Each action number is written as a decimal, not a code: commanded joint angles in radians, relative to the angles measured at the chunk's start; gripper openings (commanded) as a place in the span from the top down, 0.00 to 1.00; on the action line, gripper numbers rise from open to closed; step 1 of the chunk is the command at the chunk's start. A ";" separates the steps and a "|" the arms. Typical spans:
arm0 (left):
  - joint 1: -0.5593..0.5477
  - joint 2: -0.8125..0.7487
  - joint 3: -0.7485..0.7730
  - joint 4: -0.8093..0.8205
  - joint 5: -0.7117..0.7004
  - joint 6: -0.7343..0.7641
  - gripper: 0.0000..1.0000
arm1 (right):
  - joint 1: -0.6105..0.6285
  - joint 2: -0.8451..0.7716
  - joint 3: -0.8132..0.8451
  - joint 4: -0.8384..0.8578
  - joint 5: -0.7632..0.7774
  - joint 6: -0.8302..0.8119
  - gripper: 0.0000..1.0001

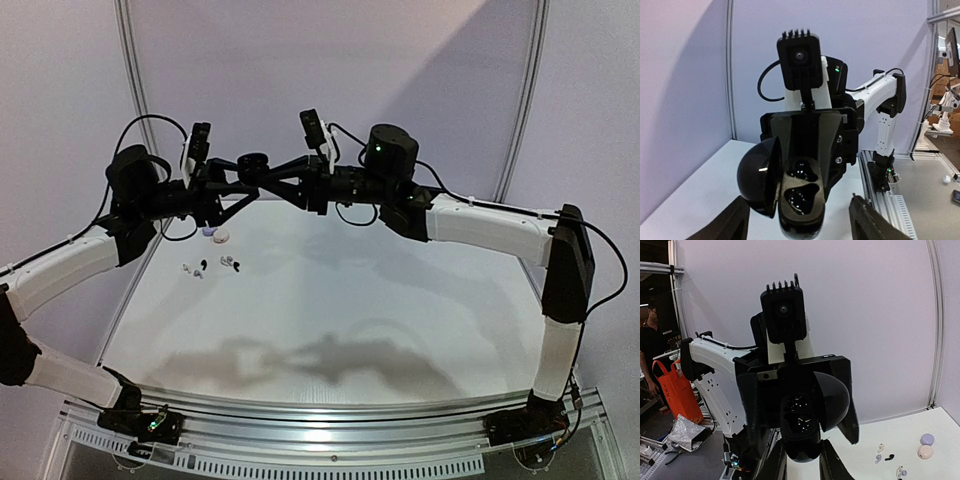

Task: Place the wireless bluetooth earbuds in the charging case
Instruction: Pick up the right earbud from the corner of the board.

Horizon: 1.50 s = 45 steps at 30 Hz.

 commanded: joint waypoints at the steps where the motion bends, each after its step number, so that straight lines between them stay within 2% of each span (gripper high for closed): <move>1: -0.007 0.000 0.010 -0.078 0.010 0.045 0.26 | 0.006 -0.044 -0.049 0.032 0.048 -0.037 1.00; 5: -0.001 -0.012 0.008 -0.143 0.012 0.086 0.15 | 0.004 -0.063 -0.084 0.060 0.084 -0.043 1.00; 9: 0.021 -0.026 0.009 -0.260 0.014 0.166 0.08 | -0.006 -0.085 -0.125 0.079 0.159 -0.042 1.00; 15: 0.088 -0.014 0.049 -0.576 -0.057 0.304 0.06 | -0.044 -0.140 -0.220 0.079 0.293 -0.074 1.00; 20: 0.201 0.080 0.144 -0.801 -0.150 0.336 0.11 | -0.083 -0.188 -0.298 0.072 0.369 -0.124 1.00; 27: 0.242 0.352 0.396 -1.062 -0.671 0.460 0.30 | -0.106 -0.218 -0.341 0.024 0.376 -0.182 1.00; 29: 0.247 0.450 0.480 -1.131 -0.773 0.470 0.37 | -0.106 -0.217 -0.343 0.016 0.378 -0.185 1.00; 32: 0.266 0.616 0.605 -1.225 -0.888 0.452 0.40 | -0.106 -0.217 -0.347 0.007 0.380 -0.181 1.00; 34: 0.281 0.692 0.674 -1.263 -0.920 0.438 0.39 | -0.106 -0.217 -0.349 0.001 0.380 -0.176 1.00; 39: 0.295 0.825 0.726 -1.267 -1.006 0.443 0.36 | -0.106 -0.211 -0.353 0.009 0.376 -0.151 1.00; 45: 0.329 0.921 0.794 -1.291 -0.982 0.401 0.44 | -0.104 -0.200 -0.350 0.021 0.390 -0.115 1.00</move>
